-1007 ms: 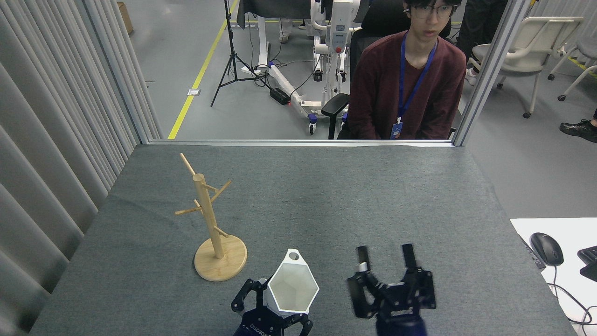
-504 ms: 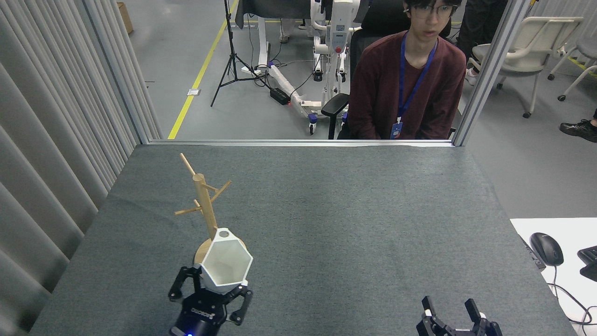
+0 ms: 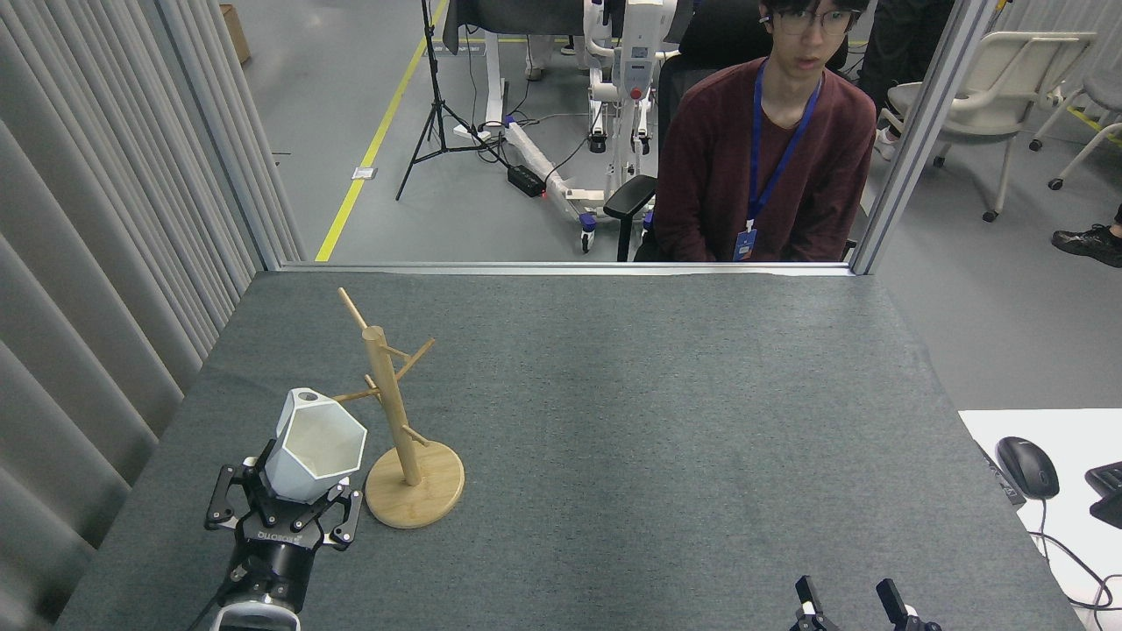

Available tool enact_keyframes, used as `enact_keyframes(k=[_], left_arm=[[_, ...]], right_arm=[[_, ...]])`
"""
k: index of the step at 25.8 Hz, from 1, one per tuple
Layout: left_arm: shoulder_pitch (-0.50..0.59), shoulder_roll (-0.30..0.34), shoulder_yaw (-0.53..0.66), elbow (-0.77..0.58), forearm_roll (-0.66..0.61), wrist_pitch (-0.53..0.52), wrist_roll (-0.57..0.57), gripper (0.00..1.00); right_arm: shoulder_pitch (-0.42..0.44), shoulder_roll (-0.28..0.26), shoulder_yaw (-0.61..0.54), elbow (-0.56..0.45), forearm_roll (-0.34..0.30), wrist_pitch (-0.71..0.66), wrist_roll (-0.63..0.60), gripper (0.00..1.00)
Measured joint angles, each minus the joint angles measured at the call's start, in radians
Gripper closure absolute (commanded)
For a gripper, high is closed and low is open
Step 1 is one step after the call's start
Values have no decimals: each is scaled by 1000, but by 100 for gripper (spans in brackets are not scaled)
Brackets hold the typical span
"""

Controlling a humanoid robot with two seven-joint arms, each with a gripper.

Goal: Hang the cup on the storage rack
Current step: 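Withdraw the right gripper and carry the cup toward the wooden stand, then hook the cup handle onto a wooden stand branch with the left gripper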

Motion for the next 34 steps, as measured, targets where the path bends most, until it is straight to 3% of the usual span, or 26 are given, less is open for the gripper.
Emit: enact_keyframes(k=[15,27,28,29,30,31,34], left_arm=[[-44,-23,10,14,-46,22,0,55],[-49,-45,-104,47,-105,49,-1,54],[-55,-46,-106,56,-106,51,-1,50],[-60,-46,-106,67,-107,53,-1,38],[-66,-47,-106,78,-107,54,-1,15],[-73,-48,-104,89,-108,56,-1,0],[-88,-48,-100,119,-108,65,4,0]], right_arm=[[-1,2,0,0,-1,0,-4,1],[-2,8,-2,1,-3,-1,-4,1],[-2,8,-2,2,-3,-2,-9,1],[-2,9,-2,3,-4,-2,-14,1],[-2,9,-2,4,-4,-2,-15,1],[-2,9,-2,4,-4,-2,-17,1],[-2,10,-2,5,-4,-5,-18,1]])
